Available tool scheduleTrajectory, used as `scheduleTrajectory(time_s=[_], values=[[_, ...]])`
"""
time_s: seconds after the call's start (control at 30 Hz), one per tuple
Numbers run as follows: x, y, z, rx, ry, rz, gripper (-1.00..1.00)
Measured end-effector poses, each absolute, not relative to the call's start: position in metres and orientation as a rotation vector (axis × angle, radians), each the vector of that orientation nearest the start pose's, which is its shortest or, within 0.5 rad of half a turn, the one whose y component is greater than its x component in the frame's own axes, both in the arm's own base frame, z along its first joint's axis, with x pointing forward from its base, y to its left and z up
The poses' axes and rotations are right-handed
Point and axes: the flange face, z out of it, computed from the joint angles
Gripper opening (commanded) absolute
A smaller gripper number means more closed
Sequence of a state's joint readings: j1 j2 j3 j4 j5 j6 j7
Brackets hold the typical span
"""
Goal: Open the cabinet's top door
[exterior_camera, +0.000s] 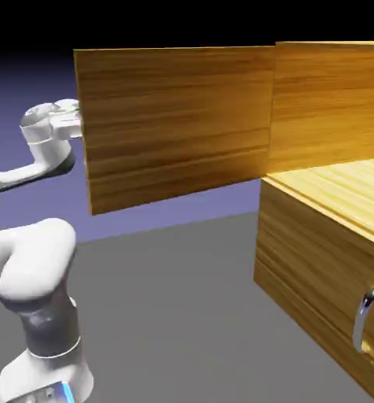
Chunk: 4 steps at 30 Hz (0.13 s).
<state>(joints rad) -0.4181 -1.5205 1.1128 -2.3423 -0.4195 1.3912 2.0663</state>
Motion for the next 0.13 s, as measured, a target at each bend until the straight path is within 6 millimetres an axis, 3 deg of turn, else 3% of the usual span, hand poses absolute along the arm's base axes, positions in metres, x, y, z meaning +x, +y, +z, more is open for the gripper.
scheduleTrajectory(time_s=[0.13], values=[[0.167, 0.321, 0.547, -1.086, 2.44, -2.493, -1.0]])
